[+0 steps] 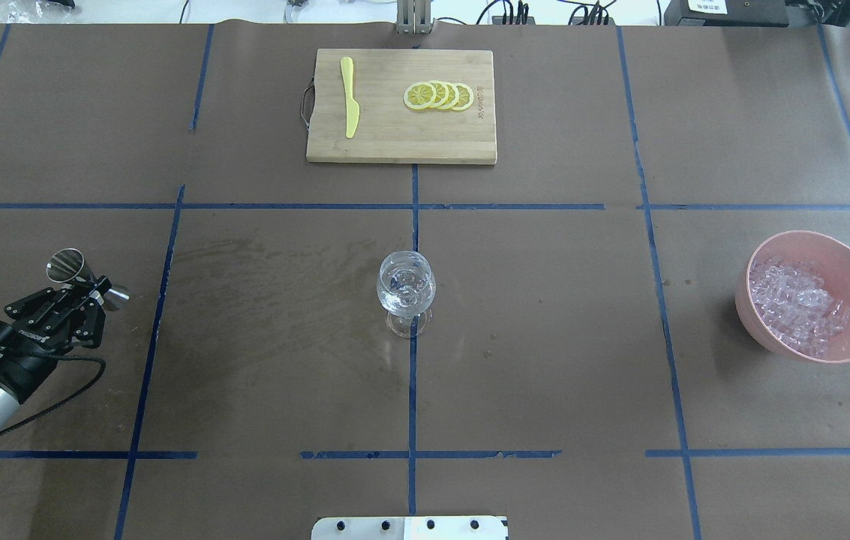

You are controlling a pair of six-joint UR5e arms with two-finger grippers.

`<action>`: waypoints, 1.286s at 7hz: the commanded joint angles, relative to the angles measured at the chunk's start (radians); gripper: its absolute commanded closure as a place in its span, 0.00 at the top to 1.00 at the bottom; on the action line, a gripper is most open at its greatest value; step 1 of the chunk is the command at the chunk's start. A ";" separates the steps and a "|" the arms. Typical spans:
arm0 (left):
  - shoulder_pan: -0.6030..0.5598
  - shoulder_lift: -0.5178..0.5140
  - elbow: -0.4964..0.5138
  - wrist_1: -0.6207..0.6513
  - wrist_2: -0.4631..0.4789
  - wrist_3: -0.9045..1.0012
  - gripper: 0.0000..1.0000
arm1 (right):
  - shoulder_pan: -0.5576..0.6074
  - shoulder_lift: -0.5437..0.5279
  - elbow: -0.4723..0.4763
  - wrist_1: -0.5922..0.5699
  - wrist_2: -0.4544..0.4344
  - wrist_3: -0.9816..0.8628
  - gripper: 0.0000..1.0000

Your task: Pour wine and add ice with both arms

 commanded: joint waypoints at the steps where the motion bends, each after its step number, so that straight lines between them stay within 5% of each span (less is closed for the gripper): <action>1: 0.045 -0.041 0.059 0.001 0.047 -0.001 0.00 | 0.000 -0.003 0.000 0.000 0.000 0.000 1.00; 9: 0.070 -0.049 0.077 0.002 0.033 0.008 0.01 | 0.000 -0.012 0.001 0.000 0.002 0.000 1.00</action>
